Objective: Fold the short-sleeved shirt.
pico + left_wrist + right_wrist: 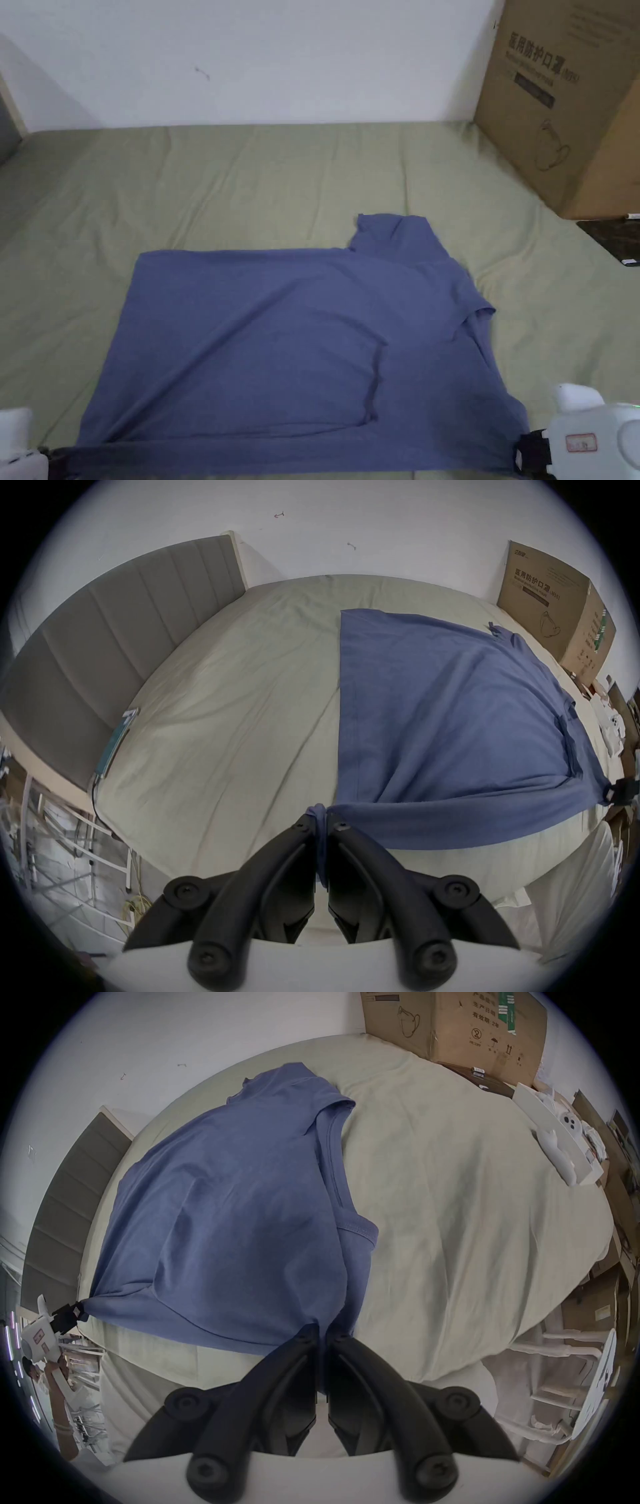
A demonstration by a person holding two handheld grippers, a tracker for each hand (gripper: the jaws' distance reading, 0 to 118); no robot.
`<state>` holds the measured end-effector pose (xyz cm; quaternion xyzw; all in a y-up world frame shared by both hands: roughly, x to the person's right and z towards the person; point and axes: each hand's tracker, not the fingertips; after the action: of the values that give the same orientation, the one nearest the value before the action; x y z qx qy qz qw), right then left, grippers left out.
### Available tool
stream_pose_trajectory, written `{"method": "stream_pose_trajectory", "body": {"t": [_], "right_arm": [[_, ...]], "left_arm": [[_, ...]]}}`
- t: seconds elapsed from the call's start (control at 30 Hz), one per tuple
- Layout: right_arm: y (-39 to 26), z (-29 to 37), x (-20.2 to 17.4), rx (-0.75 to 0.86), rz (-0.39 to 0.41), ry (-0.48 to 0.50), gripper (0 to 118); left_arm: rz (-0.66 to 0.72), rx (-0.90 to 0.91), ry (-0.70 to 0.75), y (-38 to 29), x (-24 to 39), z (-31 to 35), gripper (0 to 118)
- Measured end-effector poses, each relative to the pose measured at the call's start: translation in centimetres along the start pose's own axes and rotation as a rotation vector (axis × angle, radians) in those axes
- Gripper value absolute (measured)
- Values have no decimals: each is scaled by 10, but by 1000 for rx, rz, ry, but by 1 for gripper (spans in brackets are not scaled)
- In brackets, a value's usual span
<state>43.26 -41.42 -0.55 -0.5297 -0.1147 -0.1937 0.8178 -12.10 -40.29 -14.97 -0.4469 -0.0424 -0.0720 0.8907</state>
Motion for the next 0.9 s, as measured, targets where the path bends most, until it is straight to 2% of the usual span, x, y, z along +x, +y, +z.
{"method": "stream_pose_trajectory", "body": {"t": [0.07,0.1,0.13,0.17,0.2,0.23,0.27,0.33,0.37,0.4,0.43,0.47,0.5,0.53,0.57,0.63,0.73,0.77,0.8,0.83,0.87,0.9], "right_arm": [[-7,-5,-3,22,2,-14,3],[-6,-6,-5,54,6,-22,4],[-6,-7,-9,75,15,-43,9],[-6,-5,-12,80,41,-79,29],[-6,-3,-14,93,48,-94,51],[-7,-1,-16,102,48,-92,71],[-8,5,-17,103,51,-89,78],[-12,16,-20,132,68,-86,78],[-15,21,-21,146,78,-85,77],[-18,26,-22,174,86,-79,72],[-21,31,-23,208,89,-66,56],[-23,34,-24,251,88,-42,26],[-26,39,-24,269,79,-39,12],[-29,40,-24,259,51,-51,9],[-31,42,-22,251,21,-29,4],[-37,42,-21,241,2,40,3],[-43,39,-23,206,61,-13,3],[-46,36,-24,212,76,-39,3],[-46,35,-23,208,79,-39,3],[-45,32,-21,197,61,-37,3],[-45,31,-18,189,37,-30,3],[-45,28,-15,180,-8,3,3]], "left_arm": [[98,0,-32,-7,-5,-4,7],[134,-8,-26,-8,-5,-3,17],[149,-22,-8,-8,-5,-2,34],[144,-35,-10,-7,-7,0,69],[139,-35,-12,-6,-8,2,97],[140,-35,-18,-8,-9,7,115],[143,-15,-33,-10,-8,16,118],[148,16,-61,-14,-7,34,114],[159,12,-71,-17,-5,40,107],[169,20,-95,-22,-4,44,90],[173,29,-127,-27,-2,50,61],[165,27,-113,-34,0,52,21],[167,29,-93,-43,7,51,7],[170,29,-56,-51,12,51,7],[164,23,-67,-58,15,50,5],[175,-2,-76,-69,14,41,3],[172,11,-62,-68,11,40,7],[153,33,-29,-64,9,38,28],[150,40,-16,-59,7,36,28],[151,27,-5,-50,4,32,34],[156,13,-11,-44,1,29,48],[167,11,-15,-35,-3,24,69]]}}
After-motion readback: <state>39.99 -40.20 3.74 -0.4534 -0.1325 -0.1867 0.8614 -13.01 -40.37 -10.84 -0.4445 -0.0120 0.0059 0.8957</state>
